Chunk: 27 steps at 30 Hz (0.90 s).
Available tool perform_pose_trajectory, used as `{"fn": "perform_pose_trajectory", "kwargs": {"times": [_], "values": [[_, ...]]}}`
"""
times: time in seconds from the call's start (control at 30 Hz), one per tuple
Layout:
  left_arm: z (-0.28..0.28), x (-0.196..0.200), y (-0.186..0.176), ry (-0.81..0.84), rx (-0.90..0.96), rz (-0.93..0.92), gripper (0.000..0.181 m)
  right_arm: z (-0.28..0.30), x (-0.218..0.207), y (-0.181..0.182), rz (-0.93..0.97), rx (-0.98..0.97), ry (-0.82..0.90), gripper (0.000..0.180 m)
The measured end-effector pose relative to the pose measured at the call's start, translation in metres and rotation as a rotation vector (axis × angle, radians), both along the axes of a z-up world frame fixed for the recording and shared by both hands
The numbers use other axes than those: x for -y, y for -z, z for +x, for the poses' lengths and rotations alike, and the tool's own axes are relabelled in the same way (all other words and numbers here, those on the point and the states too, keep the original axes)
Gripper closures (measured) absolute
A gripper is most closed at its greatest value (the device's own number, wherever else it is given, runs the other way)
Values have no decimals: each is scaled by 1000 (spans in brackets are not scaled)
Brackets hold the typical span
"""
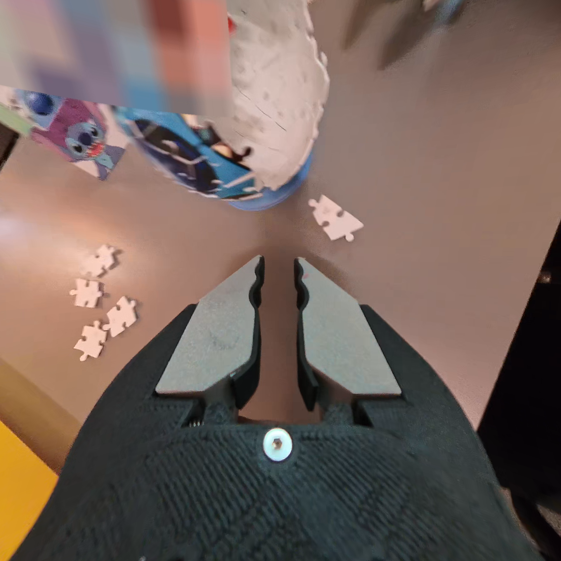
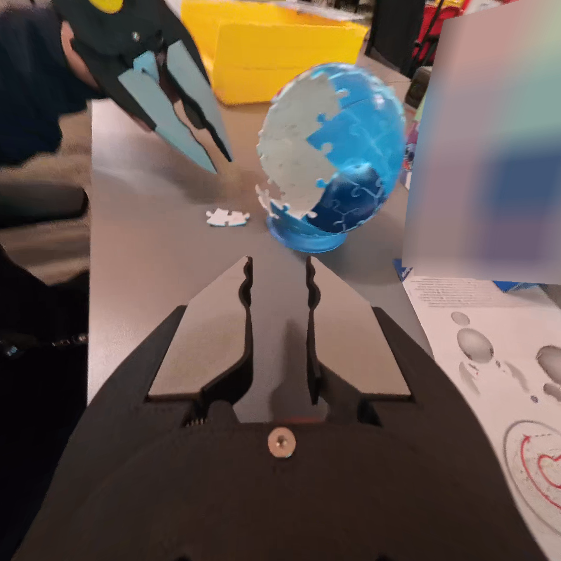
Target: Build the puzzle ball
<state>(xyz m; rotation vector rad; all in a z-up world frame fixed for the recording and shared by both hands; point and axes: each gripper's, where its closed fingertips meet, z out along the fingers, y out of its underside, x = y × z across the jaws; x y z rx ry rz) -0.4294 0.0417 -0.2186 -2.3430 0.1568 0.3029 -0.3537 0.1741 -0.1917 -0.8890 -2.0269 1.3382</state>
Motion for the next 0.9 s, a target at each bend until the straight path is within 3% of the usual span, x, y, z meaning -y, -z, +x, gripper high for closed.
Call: {"fn": "perform_pose_trajectory", "kwargs": {"times": [0.03, 0.17, 0.23, 0.37, 0.5, 0.7, 0.9], "values": [[-8, 0, -10, -22, 14, 52, 164, -2, -5, -4, -63, 12, 8, 147], [-56, -13, -54, -170, 94, 302, 163, -15, -20, -10, -211, 88, 21, 141], [-62, -24, -57, -112, 161, 311, 156, -24, -23, -6, -157, 106, 11, 138], [-62, -32, -24, 98, 151, 78, 141, -39, -22, 12, 99, 143, -43, 136], [-57, -25, 3, 273, 107, -126, 125, -48, -15, 19, 216, 139, -99, 134], [-72, -25, 8, 361, -23, -230, 108, -61, -12, 21, 255, 130, -100, 130], [-71, -44, 1, 466, -69, -237, 105, -71, -11, 25, 299, 109, -103, 127]]}}
